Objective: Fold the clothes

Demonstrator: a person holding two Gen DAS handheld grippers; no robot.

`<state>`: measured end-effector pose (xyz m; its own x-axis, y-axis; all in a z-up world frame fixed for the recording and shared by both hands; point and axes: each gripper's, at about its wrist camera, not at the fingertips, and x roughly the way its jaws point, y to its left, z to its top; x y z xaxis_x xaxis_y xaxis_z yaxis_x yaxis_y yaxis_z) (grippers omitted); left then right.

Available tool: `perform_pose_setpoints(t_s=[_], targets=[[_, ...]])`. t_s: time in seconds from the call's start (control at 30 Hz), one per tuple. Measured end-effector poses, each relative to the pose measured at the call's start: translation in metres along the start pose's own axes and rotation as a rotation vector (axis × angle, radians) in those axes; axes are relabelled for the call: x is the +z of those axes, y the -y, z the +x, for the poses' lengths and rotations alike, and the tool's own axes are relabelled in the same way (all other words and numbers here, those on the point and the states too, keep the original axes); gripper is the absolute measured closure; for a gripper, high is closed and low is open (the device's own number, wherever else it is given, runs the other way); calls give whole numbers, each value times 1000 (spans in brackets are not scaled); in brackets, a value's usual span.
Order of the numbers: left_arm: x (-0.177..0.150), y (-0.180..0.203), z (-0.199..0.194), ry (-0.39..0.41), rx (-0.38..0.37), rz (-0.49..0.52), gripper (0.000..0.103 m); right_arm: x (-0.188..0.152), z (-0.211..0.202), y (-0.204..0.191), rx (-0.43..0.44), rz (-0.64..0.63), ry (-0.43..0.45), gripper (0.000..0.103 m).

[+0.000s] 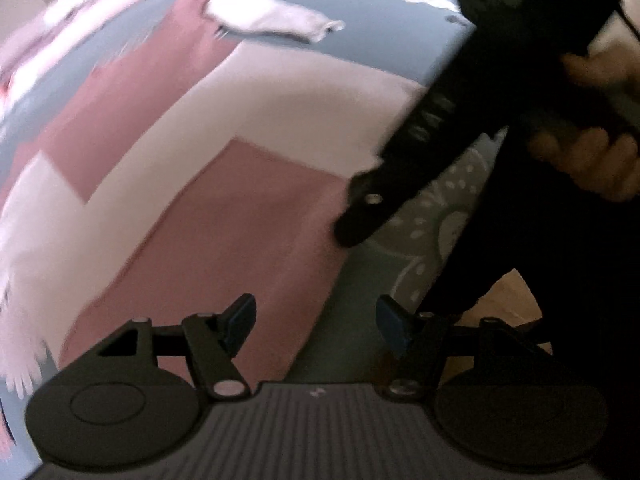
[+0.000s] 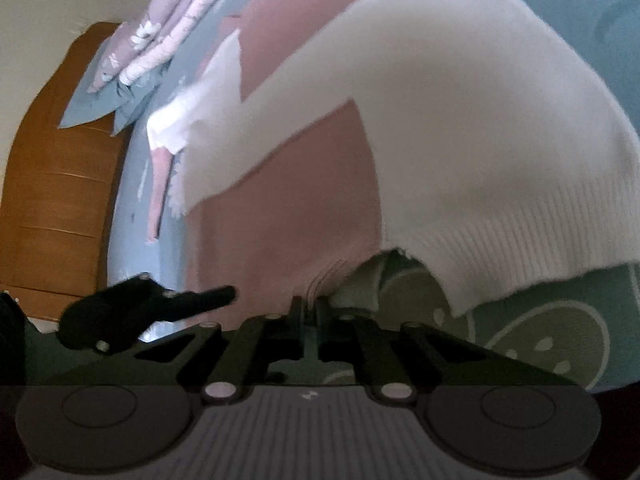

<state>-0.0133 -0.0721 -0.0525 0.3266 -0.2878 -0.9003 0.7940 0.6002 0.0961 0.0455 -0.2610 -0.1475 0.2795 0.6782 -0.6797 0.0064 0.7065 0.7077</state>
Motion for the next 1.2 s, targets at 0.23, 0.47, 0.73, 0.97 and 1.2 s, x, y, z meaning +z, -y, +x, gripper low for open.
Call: perform_pose_setpoints(t_s=[0.23,0.47,0.73,0.97,1.2], targets=[[19,23,21,-12,93,130,98,12,-4,-10,13,-34,-6,96],[35,-21,22,-3,93,-99,100,2,-25,-9,-88,-200,57,86],[49,-40,25,6,66,-181,100,-17,6,-10,-198,-276,77,65],[48,-50,18,20,47,-217,100,-19,18,-27,-271,-222,161,49],[47,-56,15,34,41,-239,97,-25,32,-41,-407,-309,145,100]])
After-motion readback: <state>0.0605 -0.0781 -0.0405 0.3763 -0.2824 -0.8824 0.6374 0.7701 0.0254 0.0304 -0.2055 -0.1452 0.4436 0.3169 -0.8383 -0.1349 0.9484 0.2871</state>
